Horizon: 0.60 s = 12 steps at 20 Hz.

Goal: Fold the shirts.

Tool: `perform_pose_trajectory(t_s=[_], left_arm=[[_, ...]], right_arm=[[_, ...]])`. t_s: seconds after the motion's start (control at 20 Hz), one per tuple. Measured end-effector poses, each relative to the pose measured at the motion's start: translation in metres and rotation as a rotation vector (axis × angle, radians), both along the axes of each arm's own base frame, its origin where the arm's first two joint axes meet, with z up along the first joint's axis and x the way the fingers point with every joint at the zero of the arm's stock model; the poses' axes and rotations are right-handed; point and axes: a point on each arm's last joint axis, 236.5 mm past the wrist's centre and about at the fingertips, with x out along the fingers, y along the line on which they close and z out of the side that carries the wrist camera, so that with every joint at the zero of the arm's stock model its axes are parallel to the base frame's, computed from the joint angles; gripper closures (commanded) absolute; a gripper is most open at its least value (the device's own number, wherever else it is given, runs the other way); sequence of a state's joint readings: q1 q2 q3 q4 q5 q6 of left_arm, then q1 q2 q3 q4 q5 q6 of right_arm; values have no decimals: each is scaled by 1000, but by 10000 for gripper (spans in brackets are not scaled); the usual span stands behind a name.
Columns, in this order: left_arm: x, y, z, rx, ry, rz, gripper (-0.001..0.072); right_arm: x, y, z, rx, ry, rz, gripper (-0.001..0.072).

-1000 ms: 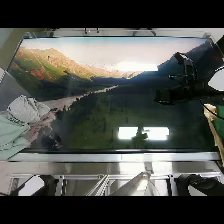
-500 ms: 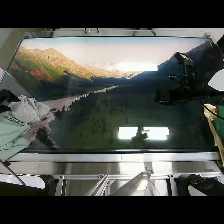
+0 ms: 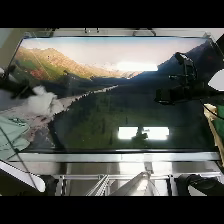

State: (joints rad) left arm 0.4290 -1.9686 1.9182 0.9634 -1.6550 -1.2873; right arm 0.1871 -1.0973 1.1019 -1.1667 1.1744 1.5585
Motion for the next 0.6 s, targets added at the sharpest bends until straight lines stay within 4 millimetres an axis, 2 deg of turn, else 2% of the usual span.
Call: perform_pose_trajectory(t_s=[0.05,0.15,0.3,0.35,0.4,0.45,0.5,0.55,0.6], left_arm=[[8,-36,23,-61,-61,-68,680],[10,-108,58,-153,-140,-208,680],[-14,-211,74,-246,-157,-414,678],[-27,-243,74,-267,-146,-474,585],[-40,-270,72,-285,-134,-530,248],[-54,-296,70,-301,-125,-583,-13],[-66,-317,69,-314,-117,-625,-13],[-77,-333,68,-321,-110,-668,-13],[-86,-345,67,-324,-107,-700,-13]], right_arm=[[0,0,0,0,0,0,696],[0,0,0,0,0,0,696],[0,0,0,0,1,0,696],[0,0,0,0,1,0,696],[0,0,0,-1,1,0,695],[-1,0,0,0,2,1,693],[-1,0,-1,-1,5,2,681],[-2,0,-1,-2,9,3,565],[-4,0,-2,-3,16,6,341]])
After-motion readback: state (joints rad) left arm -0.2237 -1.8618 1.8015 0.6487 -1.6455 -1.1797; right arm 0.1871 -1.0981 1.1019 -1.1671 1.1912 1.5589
